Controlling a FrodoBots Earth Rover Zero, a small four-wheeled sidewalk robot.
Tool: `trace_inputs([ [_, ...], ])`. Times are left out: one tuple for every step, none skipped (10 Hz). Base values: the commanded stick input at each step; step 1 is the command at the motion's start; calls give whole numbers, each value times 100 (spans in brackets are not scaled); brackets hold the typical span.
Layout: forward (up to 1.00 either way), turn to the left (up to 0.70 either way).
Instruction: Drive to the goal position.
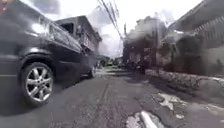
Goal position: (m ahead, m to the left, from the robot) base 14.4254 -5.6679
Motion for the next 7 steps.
trace_inputs([
  [85, -30],
  [85, -31],
  [85, -27],
  [85, -24],
  [85, -20],
  [85, -16],
  [85, -13],
])
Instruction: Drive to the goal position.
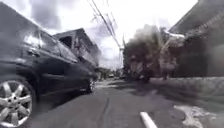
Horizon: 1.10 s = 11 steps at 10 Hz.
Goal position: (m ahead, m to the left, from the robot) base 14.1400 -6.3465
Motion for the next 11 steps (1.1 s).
trace_inputs([
  [85, -9],
  [85, -6],
  [85, -2],
  [85, 0],
  [85, 0],
  [85, 0],
  [85, -15],
  [85, -31],
  [85, -12],
  [85, 0],
  [85, 0],
])
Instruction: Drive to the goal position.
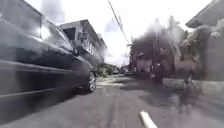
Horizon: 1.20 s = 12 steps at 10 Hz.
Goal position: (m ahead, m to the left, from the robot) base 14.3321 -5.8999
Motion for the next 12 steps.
trace_inputs([
  [85, -2],
  [85, -6],
  [85, -30],
  [85, -20],
  [85, 0],
  [85, 0],
  [85, -14],
  [85, -34],
  [85, -34],
  [85, -34],
  [85, -34],
  [85, -34],
])
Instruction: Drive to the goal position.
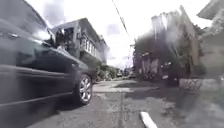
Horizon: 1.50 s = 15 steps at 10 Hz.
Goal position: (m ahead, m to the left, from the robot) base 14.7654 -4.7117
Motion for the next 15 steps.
trace_inputs([
  [85, -33],
  [85, -29],
  [85, -26],
  [85, -22],
  [85, -19],
  [85, -16],
  [85, -12],
  [85, -9],
  [85, -5],
  [85, -2],
  [85, 0],
  [85, 0],
  [85, 0],
  [85, 0],
  [85, 0],
])
